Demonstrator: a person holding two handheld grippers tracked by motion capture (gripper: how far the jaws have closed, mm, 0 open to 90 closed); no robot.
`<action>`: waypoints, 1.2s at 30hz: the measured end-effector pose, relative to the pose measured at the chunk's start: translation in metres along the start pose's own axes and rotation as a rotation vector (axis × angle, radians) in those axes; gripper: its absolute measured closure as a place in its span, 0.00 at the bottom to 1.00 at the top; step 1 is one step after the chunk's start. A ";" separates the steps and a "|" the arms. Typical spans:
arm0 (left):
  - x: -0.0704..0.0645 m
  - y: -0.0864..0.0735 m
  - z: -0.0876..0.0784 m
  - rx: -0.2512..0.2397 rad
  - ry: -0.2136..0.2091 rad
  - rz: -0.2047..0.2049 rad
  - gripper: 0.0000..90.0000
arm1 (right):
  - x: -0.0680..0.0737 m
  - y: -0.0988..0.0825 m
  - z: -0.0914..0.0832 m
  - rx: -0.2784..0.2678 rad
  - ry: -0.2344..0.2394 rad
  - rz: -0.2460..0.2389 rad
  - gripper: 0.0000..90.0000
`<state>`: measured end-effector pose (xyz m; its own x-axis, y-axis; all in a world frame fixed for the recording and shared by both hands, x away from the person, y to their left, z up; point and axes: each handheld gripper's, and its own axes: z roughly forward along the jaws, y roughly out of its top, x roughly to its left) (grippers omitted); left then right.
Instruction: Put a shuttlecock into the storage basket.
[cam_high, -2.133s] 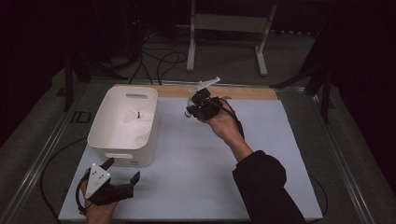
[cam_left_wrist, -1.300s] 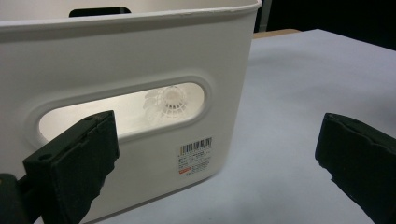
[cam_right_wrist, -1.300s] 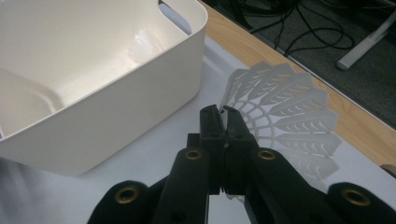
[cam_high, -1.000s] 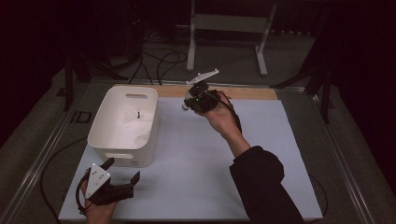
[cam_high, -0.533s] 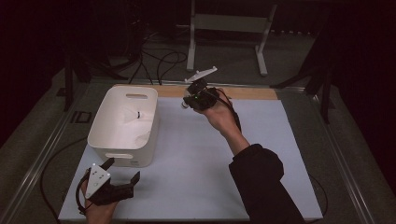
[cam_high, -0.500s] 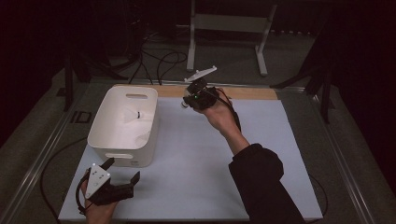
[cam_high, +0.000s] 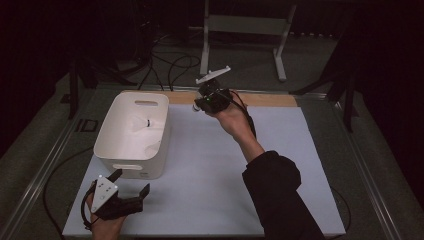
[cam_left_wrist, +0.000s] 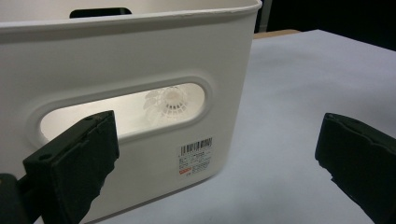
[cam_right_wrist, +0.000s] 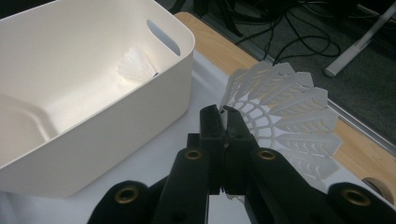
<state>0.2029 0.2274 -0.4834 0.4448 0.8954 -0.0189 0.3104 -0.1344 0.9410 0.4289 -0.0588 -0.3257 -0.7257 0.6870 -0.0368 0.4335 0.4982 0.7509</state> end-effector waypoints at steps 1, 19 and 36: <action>0.000 0.000 0.000 0.000 0.000 0.000 0.00 | 0.000 0.001 0.001 -0.002 -0.003 -0.004 0.99; 0.000 0.000 0.000 -0.004 -0.002 -0.004 0.00 | -0.001 0.014 0.003 -0.011 -0.016 0.007 0.99; 0.000 0.000 0.000 -0.005 -0.001 -0.003 0.00 | -0.007 0.020 0.009 -0.021 -0.021 0.020 0.99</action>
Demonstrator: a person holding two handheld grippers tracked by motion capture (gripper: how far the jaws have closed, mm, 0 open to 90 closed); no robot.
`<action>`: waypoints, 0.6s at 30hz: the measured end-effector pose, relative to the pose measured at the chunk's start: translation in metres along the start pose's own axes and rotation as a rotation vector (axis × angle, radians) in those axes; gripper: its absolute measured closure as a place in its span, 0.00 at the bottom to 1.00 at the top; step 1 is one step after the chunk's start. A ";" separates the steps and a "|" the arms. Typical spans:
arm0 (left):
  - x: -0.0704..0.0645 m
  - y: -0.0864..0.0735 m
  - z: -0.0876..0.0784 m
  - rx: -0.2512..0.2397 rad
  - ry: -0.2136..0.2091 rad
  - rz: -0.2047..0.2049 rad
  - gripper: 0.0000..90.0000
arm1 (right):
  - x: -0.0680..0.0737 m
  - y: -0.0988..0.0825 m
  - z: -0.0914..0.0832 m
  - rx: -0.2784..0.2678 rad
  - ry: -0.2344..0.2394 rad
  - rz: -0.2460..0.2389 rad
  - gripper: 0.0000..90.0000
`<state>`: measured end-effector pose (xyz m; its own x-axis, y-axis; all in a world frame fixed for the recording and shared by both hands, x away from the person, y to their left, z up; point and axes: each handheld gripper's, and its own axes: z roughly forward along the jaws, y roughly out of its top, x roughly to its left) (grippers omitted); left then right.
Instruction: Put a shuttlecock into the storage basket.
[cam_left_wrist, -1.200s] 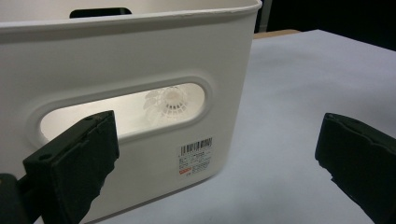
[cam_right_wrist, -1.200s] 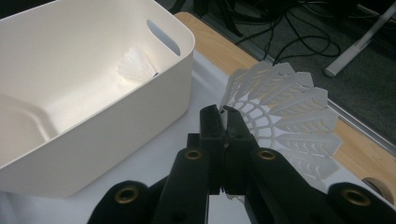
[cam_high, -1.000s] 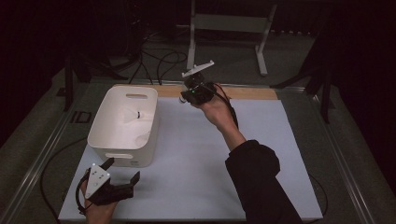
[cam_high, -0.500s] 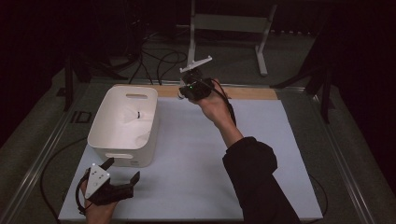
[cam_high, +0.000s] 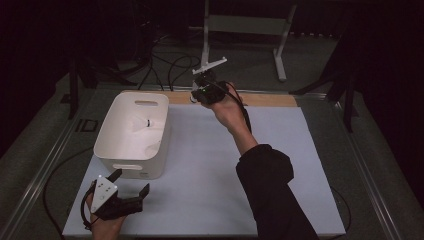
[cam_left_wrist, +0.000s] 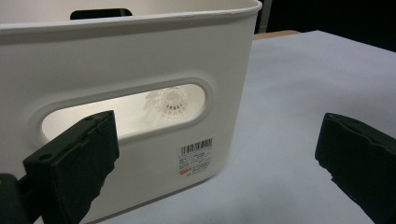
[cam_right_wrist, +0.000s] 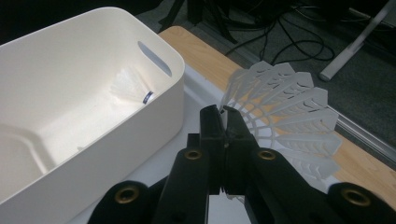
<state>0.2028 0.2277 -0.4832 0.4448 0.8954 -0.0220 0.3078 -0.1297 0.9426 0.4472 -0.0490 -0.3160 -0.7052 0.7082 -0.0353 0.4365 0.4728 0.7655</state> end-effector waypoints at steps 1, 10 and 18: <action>0.000 0.000 0.000 0.000 0.000 0.001 0.00 | 0.000 0.000 0.000 -0.001 0.000 0.000 0.99; 0.000 0.000 0.000 -0.002 0.001 -0.001 0.00 | 0.004 0.005 0.004 -0.006 0.003 -0.007 0.99; 0.000 0.000 0.000 -0.001 0.001 0.003 0.00 | 0.005 0.007 0.006 -0.012 0.007 -0.001 0.99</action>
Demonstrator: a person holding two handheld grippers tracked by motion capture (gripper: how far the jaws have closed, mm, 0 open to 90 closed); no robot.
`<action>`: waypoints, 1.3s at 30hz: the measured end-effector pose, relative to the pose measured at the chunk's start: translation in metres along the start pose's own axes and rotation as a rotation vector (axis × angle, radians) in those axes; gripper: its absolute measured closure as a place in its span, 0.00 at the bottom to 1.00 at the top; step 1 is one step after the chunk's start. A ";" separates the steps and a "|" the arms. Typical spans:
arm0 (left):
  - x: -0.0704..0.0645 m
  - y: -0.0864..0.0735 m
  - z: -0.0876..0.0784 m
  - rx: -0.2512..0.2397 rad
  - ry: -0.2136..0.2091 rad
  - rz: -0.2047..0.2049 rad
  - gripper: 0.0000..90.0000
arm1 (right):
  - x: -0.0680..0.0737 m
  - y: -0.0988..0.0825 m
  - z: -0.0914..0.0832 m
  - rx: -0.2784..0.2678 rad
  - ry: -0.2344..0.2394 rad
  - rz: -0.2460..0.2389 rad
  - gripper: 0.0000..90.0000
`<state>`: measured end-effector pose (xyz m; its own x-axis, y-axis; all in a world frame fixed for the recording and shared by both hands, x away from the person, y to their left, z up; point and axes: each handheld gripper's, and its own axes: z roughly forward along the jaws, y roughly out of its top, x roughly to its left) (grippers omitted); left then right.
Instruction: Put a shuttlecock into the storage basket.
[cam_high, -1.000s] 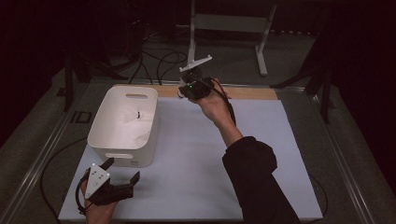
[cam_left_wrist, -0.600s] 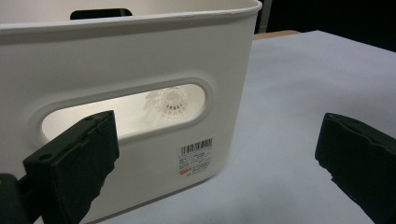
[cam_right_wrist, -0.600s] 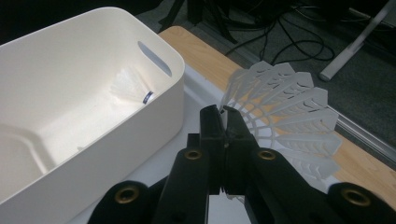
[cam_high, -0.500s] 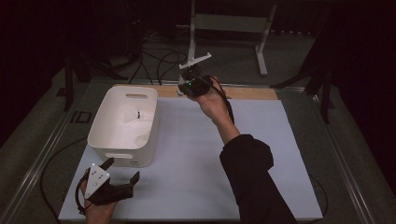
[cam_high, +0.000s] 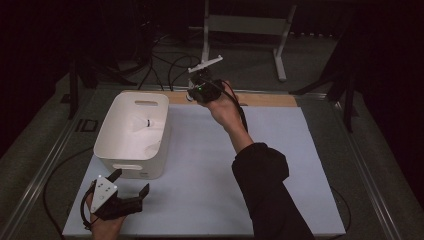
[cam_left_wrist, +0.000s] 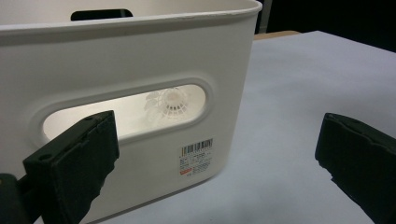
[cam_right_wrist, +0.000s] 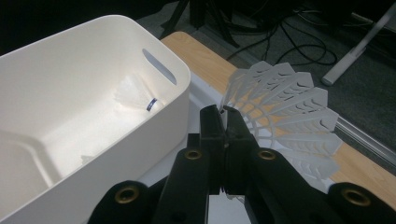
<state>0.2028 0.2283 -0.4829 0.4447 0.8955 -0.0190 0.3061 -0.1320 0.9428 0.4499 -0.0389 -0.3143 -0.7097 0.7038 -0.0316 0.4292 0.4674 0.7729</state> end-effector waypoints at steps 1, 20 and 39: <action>0.000 0.000 0.000 -0.001 0.000 -0.001 0.00 | 0.000 0.000 0.000 -0.002 0.000 -0.004 0.99; 0.000 0.000 0.000 -0.001 -0.002 -0.003 0.00 | 0.009 0.005 0.006 -0.019 0.015 -0.012 0.99; 0.000 0.000 0.000 -0.002 -0.001 -0.006 0.00 | 0.020 0.011 0.007 -0.028 0.032 -0.040 0.99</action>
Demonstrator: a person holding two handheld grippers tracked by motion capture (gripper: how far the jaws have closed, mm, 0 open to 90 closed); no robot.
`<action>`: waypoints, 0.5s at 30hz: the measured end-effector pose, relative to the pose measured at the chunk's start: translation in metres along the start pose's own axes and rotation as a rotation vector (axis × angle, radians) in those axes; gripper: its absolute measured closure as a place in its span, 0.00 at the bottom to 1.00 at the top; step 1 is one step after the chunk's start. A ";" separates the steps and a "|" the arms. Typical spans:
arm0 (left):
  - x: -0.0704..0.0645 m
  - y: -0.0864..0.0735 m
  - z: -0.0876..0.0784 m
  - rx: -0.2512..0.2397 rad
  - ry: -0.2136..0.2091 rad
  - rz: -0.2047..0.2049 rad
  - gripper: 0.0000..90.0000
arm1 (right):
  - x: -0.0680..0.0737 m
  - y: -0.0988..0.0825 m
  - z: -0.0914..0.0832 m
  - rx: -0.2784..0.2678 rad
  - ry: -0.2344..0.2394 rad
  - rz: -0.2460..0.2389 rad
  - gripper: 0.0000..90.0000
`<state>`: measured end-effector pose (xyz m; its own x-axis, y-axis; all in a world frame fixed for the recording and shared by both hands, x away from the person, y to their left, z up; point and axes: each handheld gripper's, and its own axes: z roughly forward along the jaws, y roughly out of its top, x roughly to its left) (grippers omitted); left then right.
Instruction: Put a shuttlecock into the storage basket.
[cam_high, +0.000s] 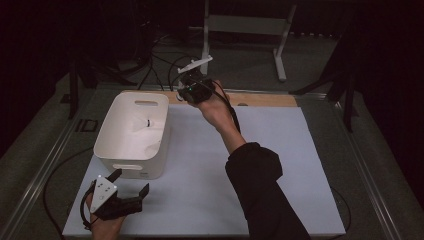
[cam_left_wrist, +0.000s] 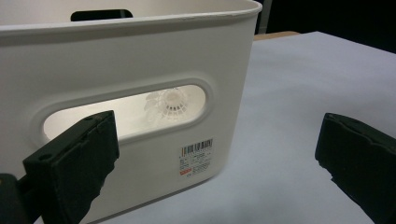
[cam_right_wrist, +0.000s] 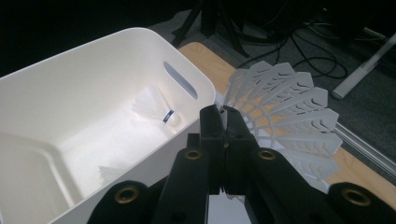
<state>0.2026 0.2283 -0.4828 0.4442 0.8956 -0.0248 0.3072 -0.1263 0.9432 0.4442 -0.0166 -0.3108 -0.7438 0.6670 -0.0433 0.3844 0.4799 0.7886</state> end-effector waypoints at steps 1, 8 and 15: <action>0.000 0.000 0.000 0.000 0.000 0.000 0.00 | 0.001 0.000 0.000 -0.001 0.001 -0.001 0.99; 0.000 0.000 0.000 0.000 0.000 0.000 0.00 | 0.005 0.001 0.001 0.001 0.005 -0.007 0.99; 0.000 0.000 0.000 0.000 -0.001 0.000 0.00 | 0.011 0.002 0.001 -0.003 0.015 -0.029 0.99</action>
<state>0.2025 0.2283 -0.4828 0.4445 0.8954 -0.0252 0.3072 -0.1259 0.9433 0.4376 -0.0074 -0.3102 -0.7630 0.6438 -0.0571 0.3606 0.4973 0.7890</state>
